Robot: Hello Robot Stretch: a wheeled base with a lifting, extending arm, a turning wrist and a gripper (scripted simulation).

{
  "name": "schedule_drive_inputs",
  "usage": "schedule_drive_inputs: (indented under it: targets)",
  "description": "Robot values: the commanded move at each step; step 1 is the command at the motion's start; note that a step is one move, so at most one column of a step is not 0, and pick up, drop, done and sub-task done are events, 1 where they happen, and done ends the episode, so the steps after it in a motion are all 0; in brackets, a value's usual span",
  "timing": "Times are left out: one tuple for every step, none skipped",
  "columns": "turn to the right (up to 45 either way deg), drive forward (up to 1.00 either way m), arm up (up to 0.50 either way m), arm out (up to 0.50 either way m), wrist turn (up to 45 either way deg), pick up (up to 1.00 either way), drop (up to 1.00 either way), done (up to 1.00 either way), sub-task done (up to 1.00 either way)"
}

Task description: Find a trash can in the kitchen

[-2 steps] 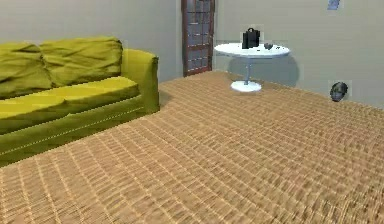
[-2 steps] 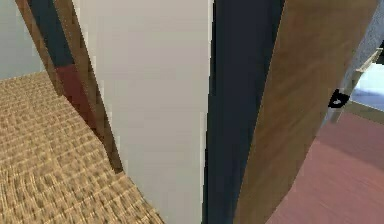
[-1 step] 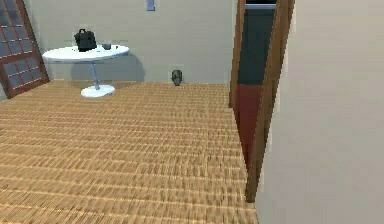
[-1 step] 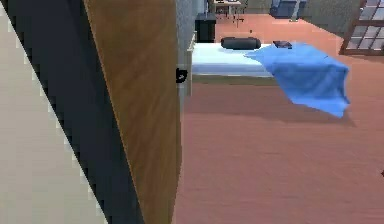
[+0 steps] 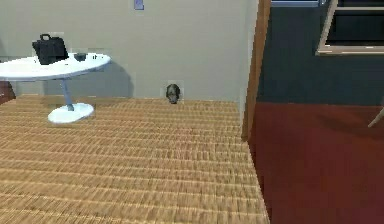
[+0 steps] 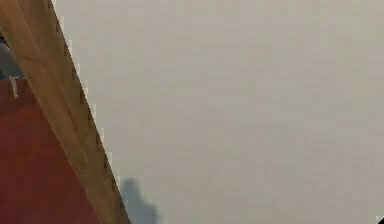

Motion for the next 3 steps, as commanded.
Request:
schedule_drive_inputs:
  targets:
    - [3.0, 0.00, 0.00, 0.00, 0.0, 0.00, 0.00, 0.00, 0.00]
    - [0.0, 0.55, 0.00, 0.00, 0.0, 0.00, 0.00, 0.00, 0.00]
    - [45.0, 0.00, 0.00, 0.00, 0.0, 0.00, 0.00, 0.00, 0.00]
